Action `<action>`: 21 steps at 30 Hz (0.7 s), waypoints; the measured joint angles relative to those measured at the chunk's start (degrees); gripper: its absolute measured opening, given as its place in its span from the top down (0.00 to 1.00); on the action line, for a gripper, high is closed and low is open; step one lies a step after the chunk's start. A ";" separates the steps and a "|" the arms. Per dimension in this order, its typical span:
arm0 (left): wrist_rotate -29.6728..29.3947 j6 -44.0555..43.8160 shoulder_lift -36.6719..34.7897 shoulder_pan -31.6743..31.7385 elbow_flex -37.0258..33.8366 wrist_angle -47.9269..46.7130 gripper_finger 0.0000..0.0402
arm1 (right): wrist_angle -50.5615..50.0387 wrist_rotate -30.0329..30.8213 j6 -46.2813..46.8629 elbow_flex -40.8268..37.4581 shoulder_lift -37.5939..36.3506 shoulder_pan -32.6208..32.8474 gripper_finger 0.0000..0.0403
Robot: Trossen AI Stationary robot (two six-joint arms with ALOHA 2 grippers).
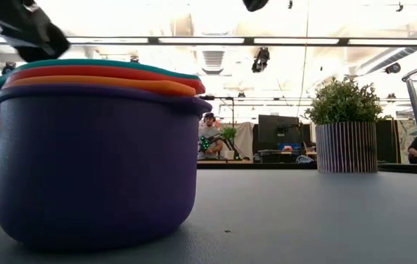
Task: Nest measuring cups in basket
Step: Stack the light green measuring cup on top of the light blue measuring cup
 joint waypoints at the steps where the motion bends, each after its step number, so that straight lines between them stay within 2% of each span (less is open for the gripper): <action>1: -0.05 -1.52 0.86 -1.58 1.25 -1.92 0.79 | 2.60 0.00 -0.04 -1.98 -1.03 -0.07 0.82; 5: -0.18 -7.87 5.97 -7.71 3.70 -3.78 0.79 | 11.59 -0.06 0.00 -9.84 -4.69 -0.45 0.82; 9: 0.26 -15.04 12.77 -12.07 3.92 -2.42 0.79 | 16.06 1.17 2.11 -15.34 -8.33 -1.15 0.82; 14: 5.56 -19.02 20.91 -14.13 3.65 -0.74 0.78 | 18.85 2.41 3.36 -18.11 -10.49 -1.00 0.82; 19: 8.97 -19.05 27.07 -14.24 3.76 8.34 0.70 | 19.60 2.40 4.45 -18.16 -10.45 -0.97 0.81; 21: 10.30 -19.01 28.97 -14.22 3.80 9.10 0.64 | 20.32 2.42 4.48 -18.16 -10.16 -0.97 0.81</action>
